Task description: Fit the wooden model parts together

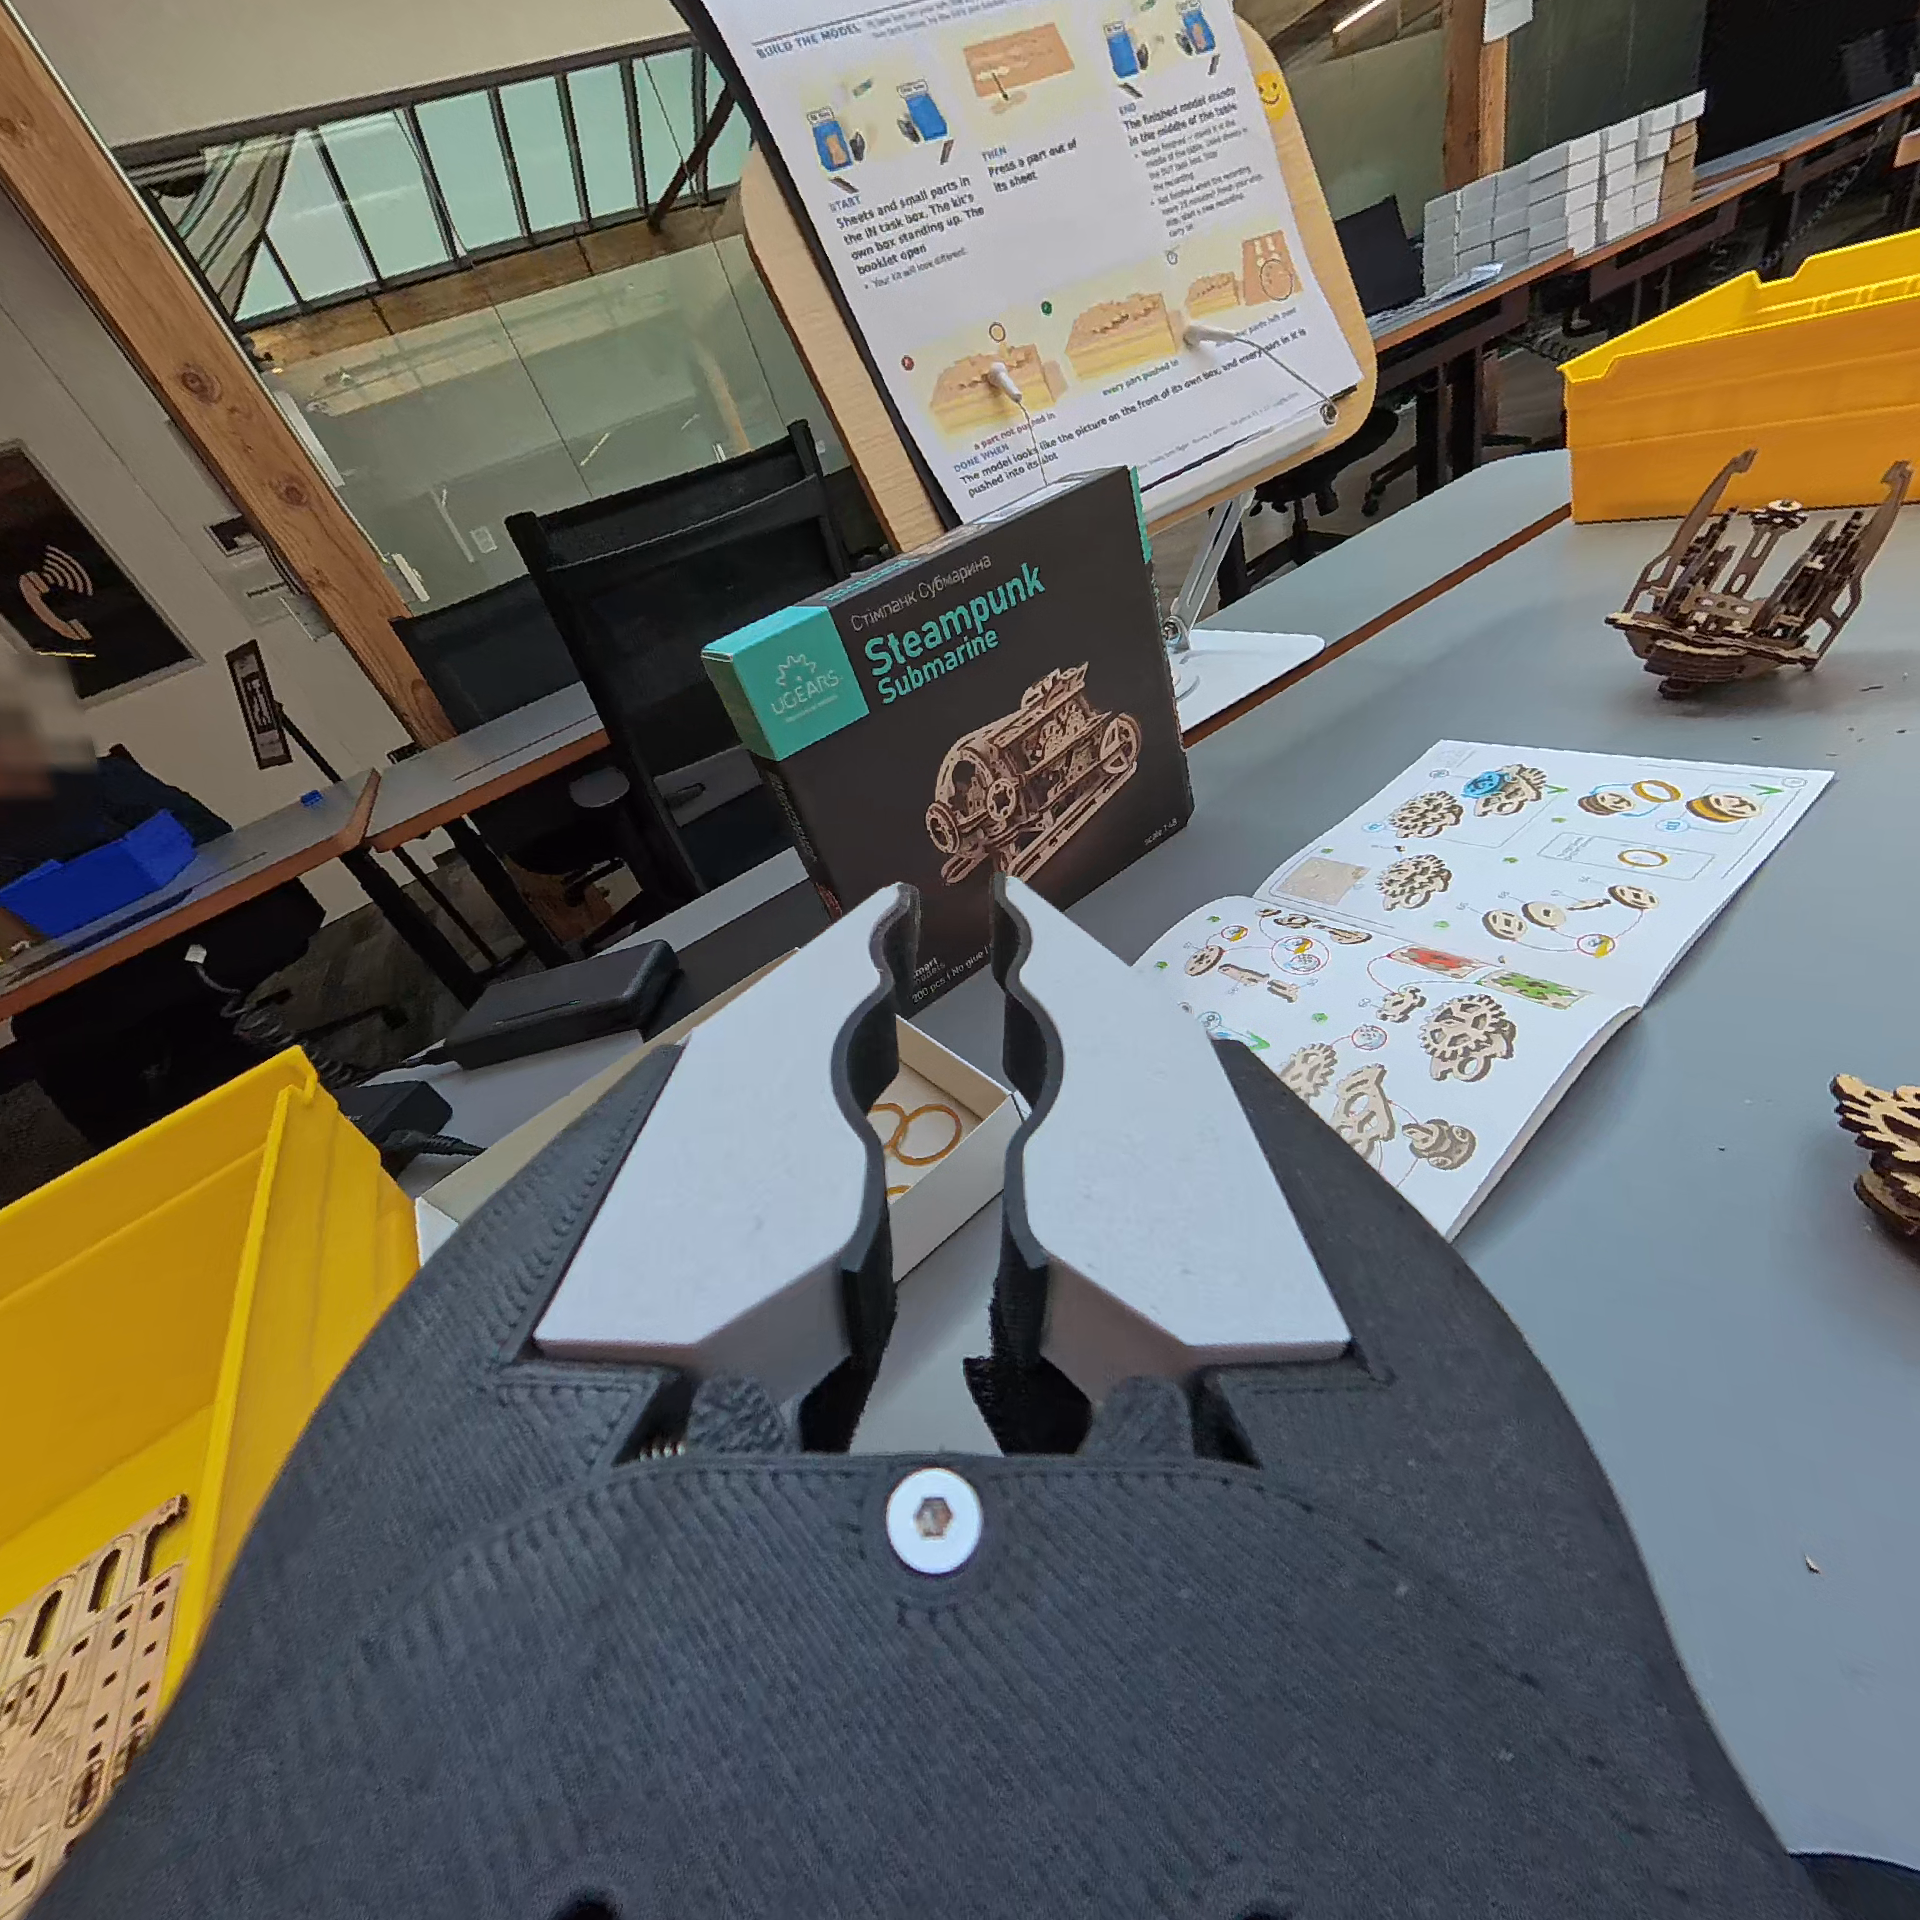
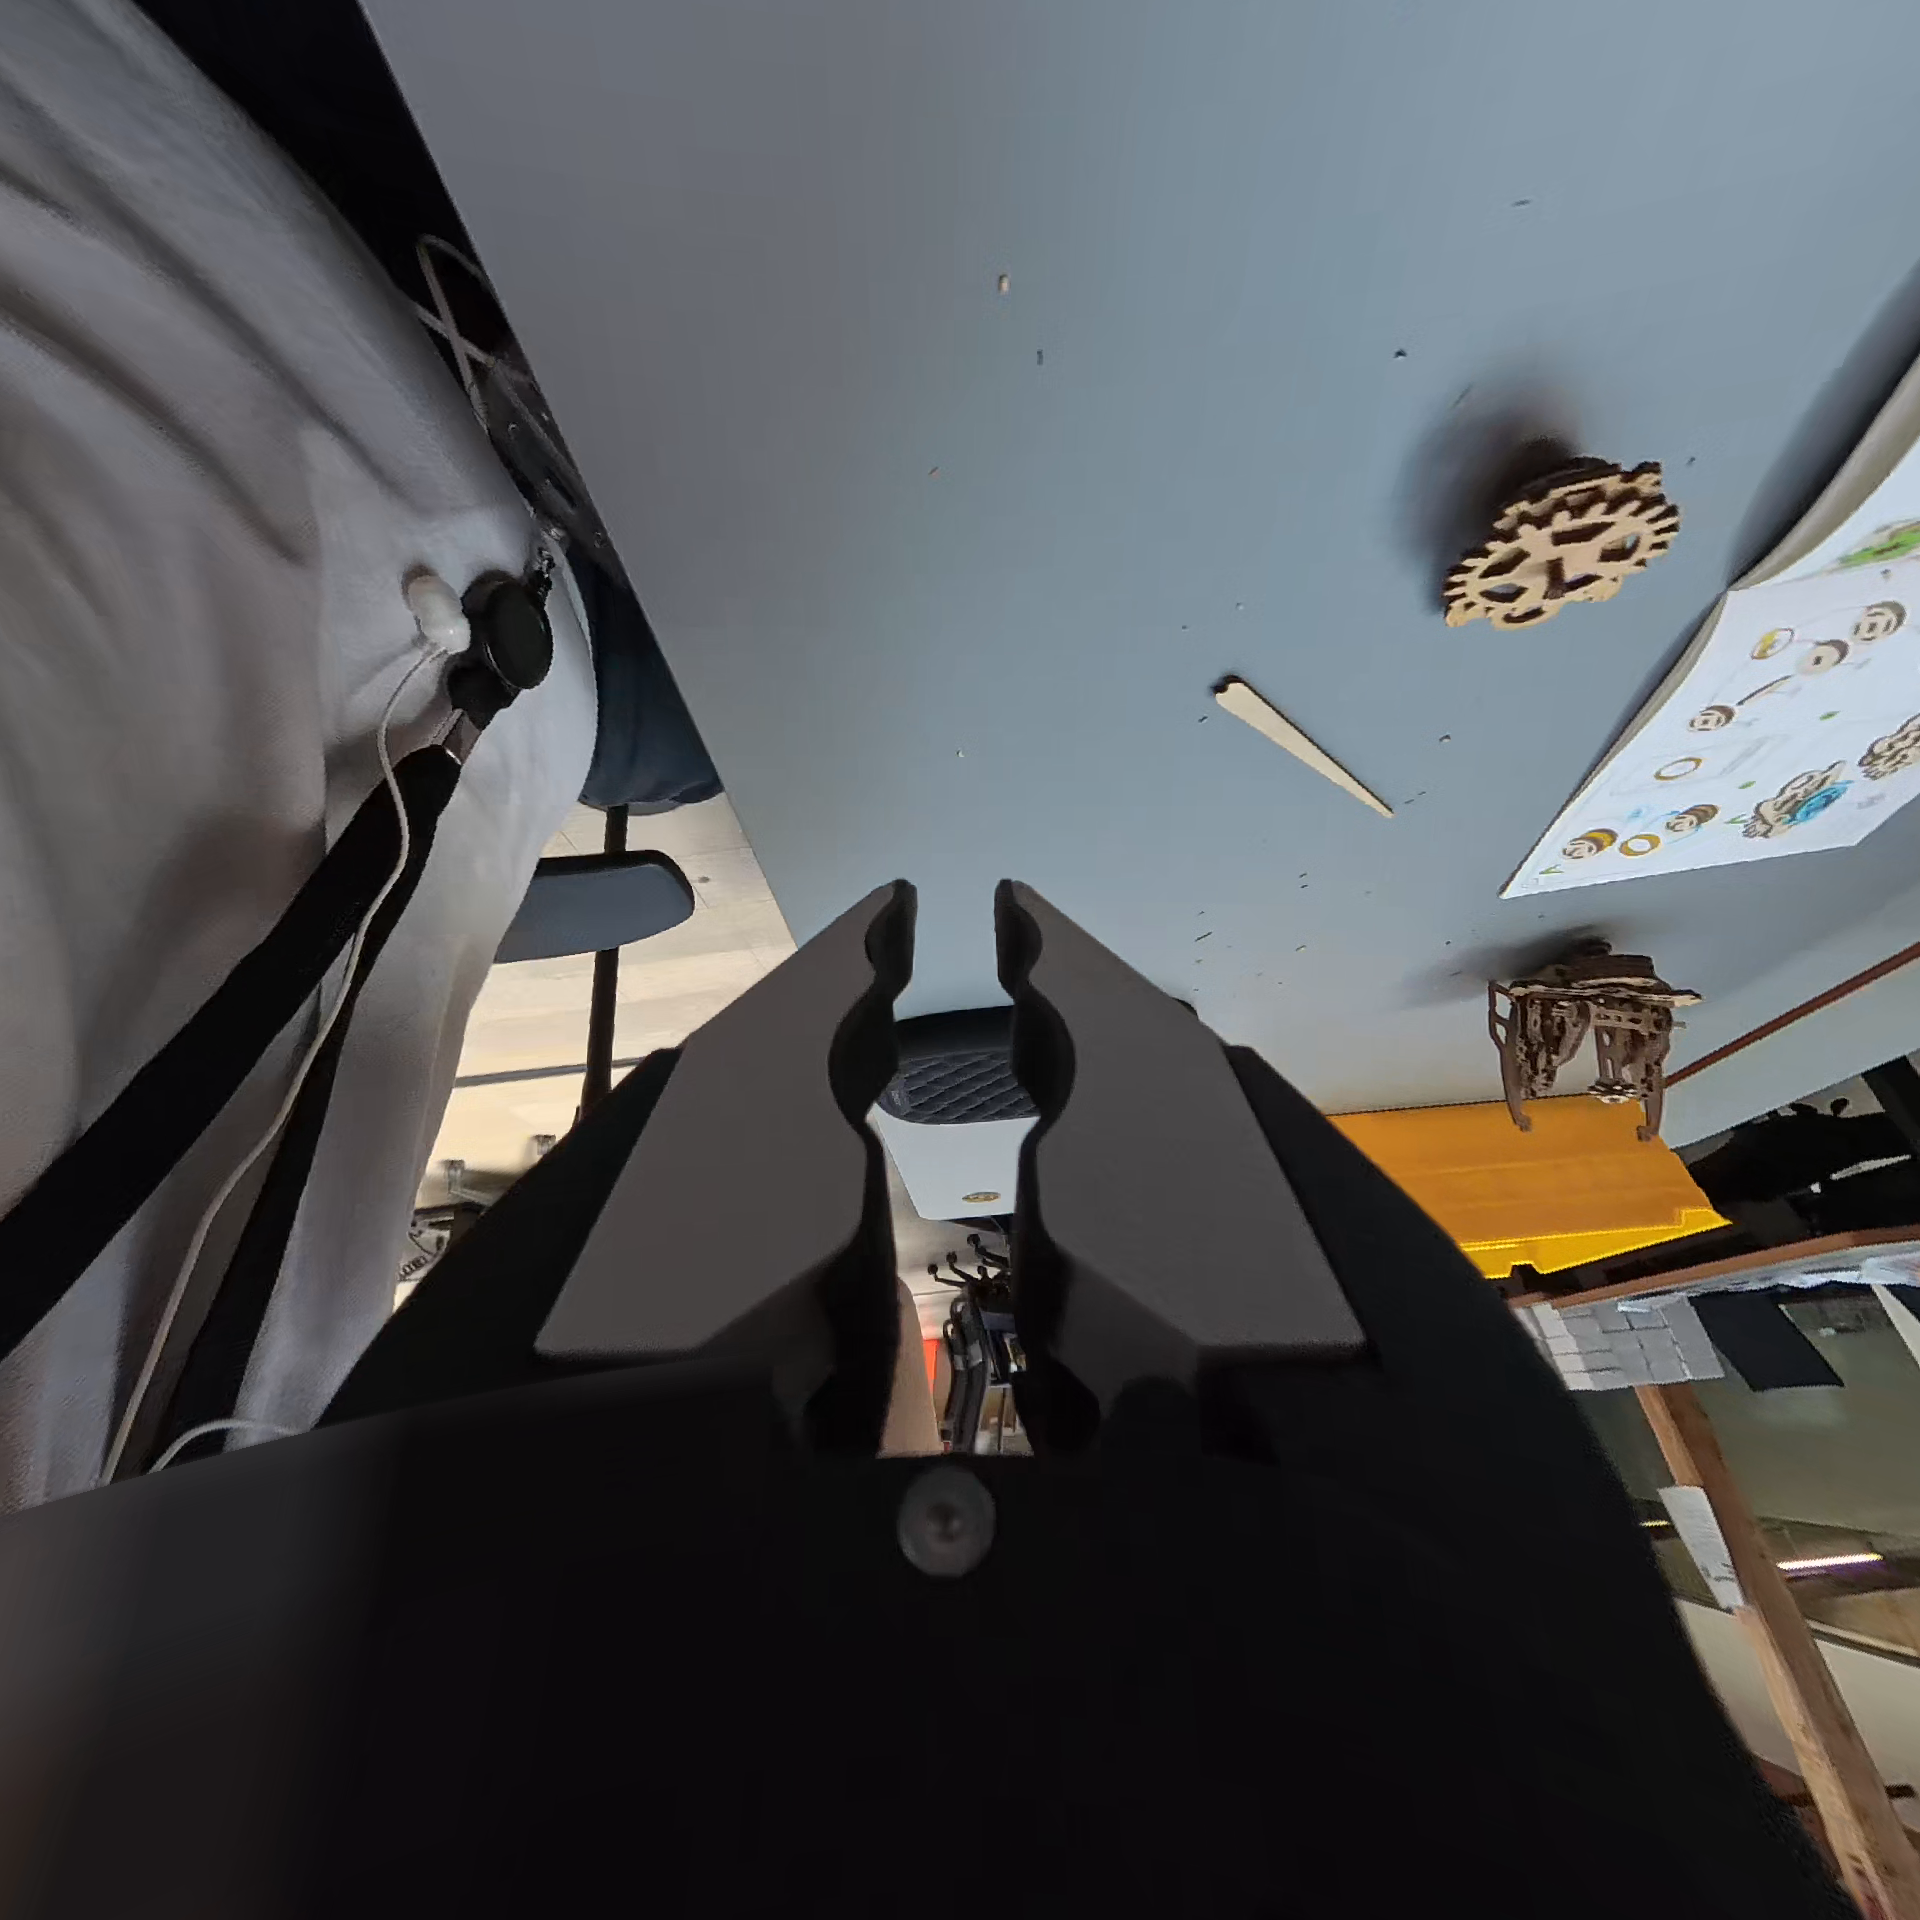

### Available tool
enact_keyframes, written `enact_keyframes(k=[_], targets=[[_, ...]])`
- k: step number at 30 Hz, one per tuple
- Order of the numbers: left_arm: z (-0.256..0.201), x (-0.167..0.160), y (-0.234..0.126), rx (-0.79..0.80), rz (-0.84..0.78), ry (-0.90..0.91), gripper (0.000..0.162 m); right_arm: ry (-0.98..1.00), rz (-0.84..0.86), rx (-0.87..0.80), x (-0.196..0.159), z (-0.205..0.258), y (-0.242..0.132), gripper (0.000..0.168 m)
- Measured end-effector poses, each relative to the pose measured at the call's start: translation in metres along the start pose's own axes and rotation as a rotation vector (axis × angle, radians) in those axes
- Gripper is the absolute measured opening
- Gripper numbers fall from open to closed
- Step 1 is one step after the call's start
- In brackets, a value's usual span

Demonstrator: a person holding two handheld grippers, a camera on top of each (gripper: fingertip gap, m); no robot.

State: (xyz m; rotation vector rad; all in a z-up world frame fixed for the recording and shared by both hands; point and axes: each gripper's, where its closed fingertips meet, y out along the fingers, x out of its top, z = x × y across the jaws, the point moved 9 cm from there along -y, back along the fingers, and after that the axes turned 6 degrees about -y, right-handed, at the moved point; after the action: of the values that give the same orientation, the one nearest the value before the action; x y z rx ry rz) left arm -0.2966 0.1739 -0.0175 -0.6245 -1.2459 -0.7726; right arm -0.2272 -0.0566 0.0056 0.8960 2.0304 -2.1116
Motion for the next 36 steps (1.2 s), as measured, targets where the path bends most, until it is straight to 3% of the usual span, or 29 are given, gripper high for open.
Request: enact_keyframes(k=[1,6,13,20,33,36], targets=[[0.002,0.000,-0.001,0.008,-0.002,-0.002,0.011,-0.023,0.025,-0.006,0.003,0.002,-0.002,0.014],[0.010,-0.001,-0.004,0.025,-0.006,-0.033,0.011,-0.075,-0.055,0.021,0.017,0.007,-0.018,0.007],[0.007,-0.009,0.001,0.011,0.036,-0.016,0.012,-0.080,0.066,0.136,-0.008,0.008,0.023,0.010],[0.008,-0.004,-0.001,0.014,0.021,-0.017,0.013,-0.045,-0.050,0.155,-0.022,0.006,0.031,0.010],[0.014,-0.002,-0.005,0.031,0.002,-0.036,0.013,-0.198,-0.041,0.003,0.025,0.009,-0.023,0.000],[0.014,-0.001,-0.006,0.032,0.000,-0.037,0.013,-0.220,-0.079,0.020,0.023,0.014,-0.023,0.000]])
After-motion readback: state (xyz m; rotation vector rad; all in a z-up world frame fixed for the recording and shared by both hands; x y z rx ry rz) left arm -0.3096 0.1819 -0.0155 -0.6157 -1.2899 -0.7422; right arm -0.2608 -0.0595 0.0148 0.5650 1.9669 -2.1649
